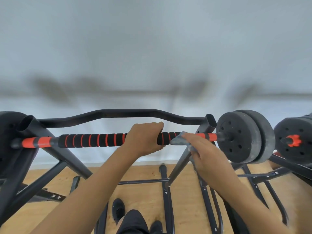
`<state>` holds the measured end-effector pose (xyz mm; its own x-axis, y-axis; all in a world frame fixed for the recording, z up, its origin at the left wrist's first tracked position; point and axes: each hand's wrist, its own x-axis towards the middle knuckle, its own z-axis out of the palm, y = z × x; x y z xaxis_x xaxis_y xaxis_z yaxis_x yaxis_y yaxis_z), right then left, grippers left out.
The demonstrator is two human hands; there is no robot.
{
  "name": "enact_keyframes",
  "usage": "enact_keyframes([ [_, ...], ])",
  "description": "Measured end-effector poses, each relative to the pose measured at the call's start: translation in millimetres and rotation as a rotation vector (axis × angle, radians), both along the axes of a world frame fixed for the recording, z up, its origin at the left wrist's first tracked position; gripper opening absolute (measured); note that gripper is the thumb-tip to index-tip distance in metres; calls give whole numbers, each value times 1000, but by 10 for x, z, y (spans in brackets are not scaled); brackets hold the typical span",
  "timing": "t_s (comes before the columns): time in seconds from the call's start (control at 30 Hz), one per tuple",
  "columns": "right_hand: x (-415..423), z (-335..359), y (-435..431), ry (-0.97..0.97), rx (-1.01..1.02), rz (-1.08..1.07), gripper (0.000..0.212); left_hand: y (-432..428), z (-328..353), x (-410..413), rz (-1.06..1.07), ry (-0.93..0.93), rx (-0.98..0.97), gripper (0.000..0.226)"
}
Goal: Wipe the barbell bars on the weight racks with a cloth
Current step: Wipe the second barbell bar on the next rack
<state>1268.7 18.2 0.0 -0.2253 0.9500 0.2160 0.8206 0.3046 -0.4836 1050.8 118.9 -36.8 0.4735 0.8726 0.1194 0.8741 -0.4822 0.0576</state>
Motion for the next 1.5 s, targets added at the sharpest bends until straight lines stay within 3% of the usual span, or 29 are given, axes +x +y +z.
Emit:
enact_keyframes([
  [0.07, 15, 215, 125, 63, -9, -25, 36, -174, -142, 70, -7, 12, 253, 38],
  [0.17, -14, 448, 358, 84, 37, -77, 32, -279, -355, 150, 25, 29, 332, 32],
  [0.27, -127, 403, 608, -112, 185, -123, 26, -172, -293, 166, 69, 112, 258, 34],
  [0.47, -280, -69, 737, -276, -91, 13, 23, -1, -38, 200, 84, 71, -56, 16],
  [0.57, -282, -228, 622, -265, 12, 75, 43, 59, 38, 234, 126, 97, -146, 17],
  [0.7, -286, -214, 416, -453, 36, 101, 70, 140, 39, 260, 158, 86, -268, 26],
  [0.83, -204, -157, 90, -454, 45, 166, 73, 156, 59, 253, 160, 64, -315, 28],
  [0.97, -43, 201, -15, 32, -218, 36, 49, 125, 67, 239, 150, 95, -268, 31],
  [1.03, 35, 356, 149, 193, -186, -80, 43, 103, 76, 232, 147, 96, -262, 24],
  [1.2, -77, 393, 624, -106, 128, -93, 40, 96, 78, 220, 145, 96, -249, 26],
  [1.3, -218, 93, 743, -253, -4, 16, 38, 111, 83, 224, 150, 108, -247, 29],
  [1.37, -283, -109, 720, -291, -80, 50, 27, 117, 95, 233, 145, 121, -273, 31],
  [1.43, -258, -238, 672, -253, -24, 44, 21, 128, 114, 249, 140, 126, -308, 26],
  [1.5, -218, -281, 602, -234, 59, 67, 34, 135, 126, 259, 146, 120, -322, 19],
])
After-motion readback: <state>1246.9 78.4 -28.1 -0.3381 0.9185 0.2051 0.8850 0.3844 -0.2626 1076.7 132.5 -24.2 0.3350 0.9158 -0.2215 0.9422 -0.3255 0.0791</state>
